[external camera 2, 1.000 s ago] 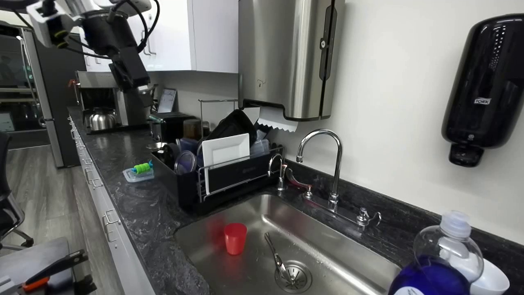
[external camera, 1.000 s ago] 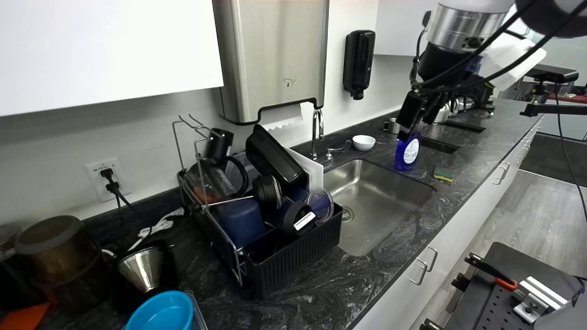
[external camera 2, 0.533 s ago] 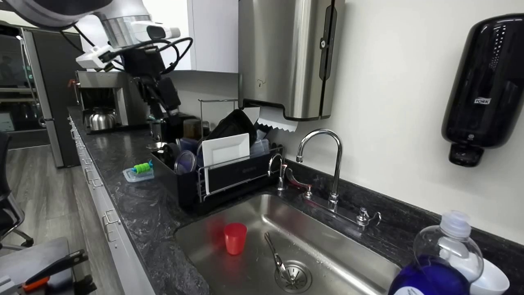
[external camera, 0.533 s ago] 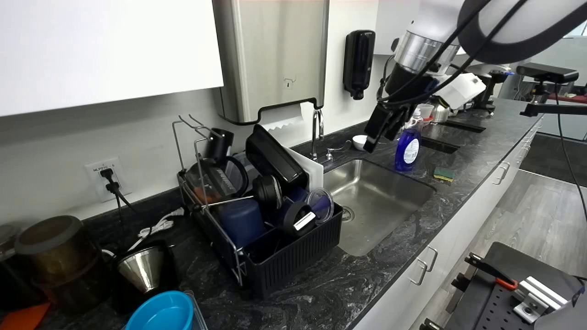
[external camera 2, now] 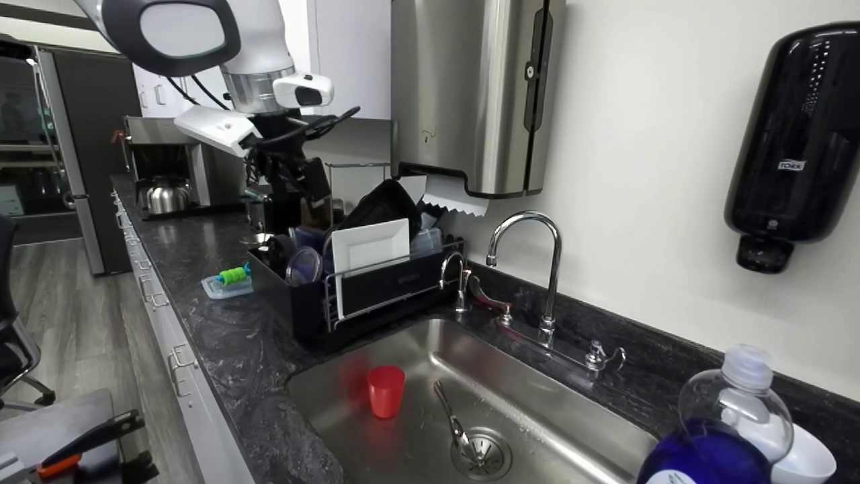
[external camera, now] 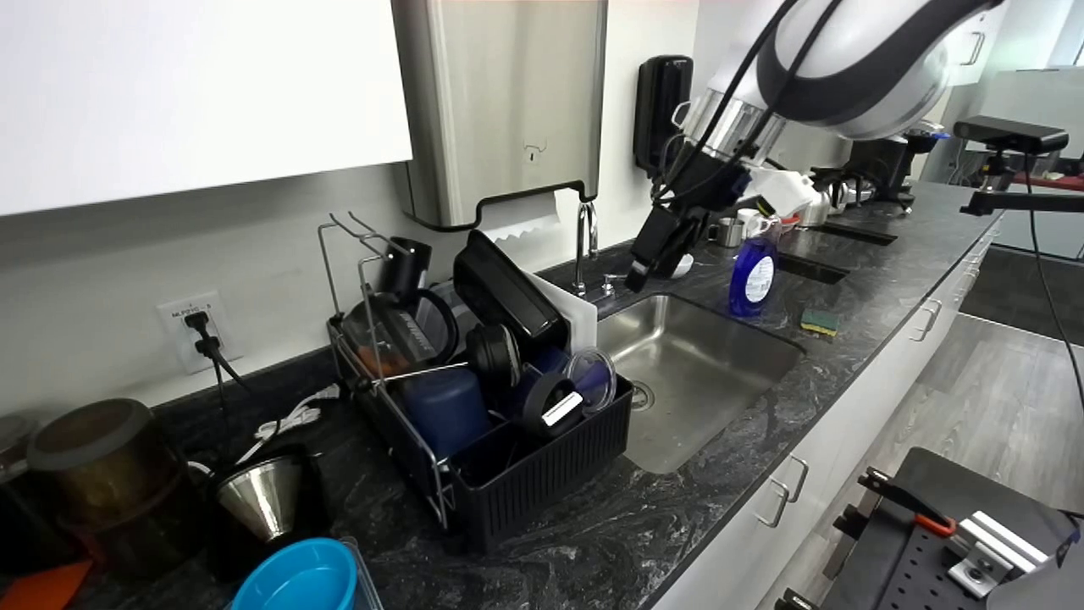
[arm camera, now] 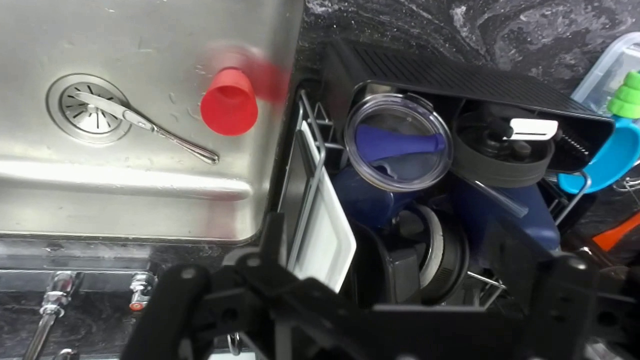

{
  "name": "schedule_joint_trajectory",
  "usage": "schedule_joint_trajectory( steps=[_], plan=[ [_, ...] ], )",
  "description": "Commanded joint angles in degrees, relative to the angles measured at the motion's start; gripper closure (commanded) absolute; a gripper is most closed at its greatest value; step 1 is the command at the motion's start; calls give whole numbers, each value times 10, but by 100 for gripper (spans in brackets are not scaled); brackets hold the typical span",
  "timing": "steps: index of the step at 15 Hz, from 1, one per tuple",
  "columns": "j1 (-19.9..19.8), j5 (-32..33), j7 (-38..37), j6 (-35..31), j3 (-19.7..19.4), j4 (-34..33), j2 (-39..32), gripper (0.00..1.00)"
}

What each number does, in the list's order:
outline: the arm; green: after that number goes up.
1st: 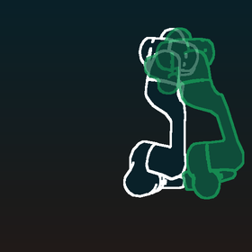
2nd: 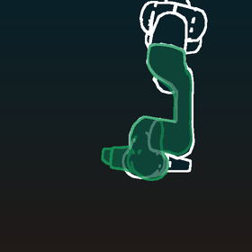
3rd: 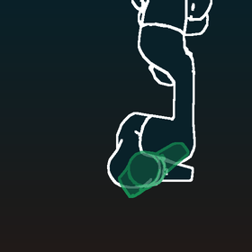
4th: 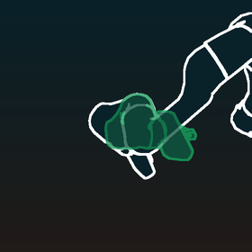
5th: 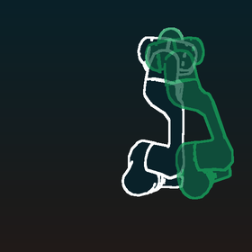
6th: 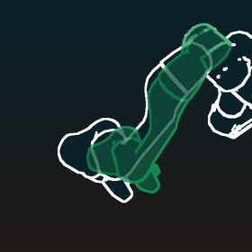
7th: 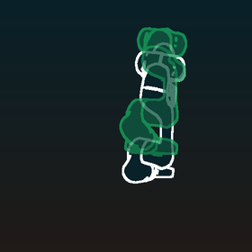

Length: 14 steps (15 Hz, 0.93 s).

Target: Remove the black lunchbox from the dishrack and put it in the sink

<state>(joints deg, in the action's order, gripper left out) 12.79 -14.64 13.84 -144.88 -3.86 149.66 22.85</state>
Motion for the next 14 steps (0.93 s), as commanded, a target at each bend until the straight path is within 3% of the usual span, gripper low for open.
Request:
schedule_joint_trajectory(
  steps=[1, 6, 14],
  plan=[
    [22, -67, 73, -6, -27, -52, -66, 0],
    [20, -183, 199, 17, -33, -136, -144, 0],
    [-32, -319, 377, 49, 4, -225, -226, 0]
  ],
)
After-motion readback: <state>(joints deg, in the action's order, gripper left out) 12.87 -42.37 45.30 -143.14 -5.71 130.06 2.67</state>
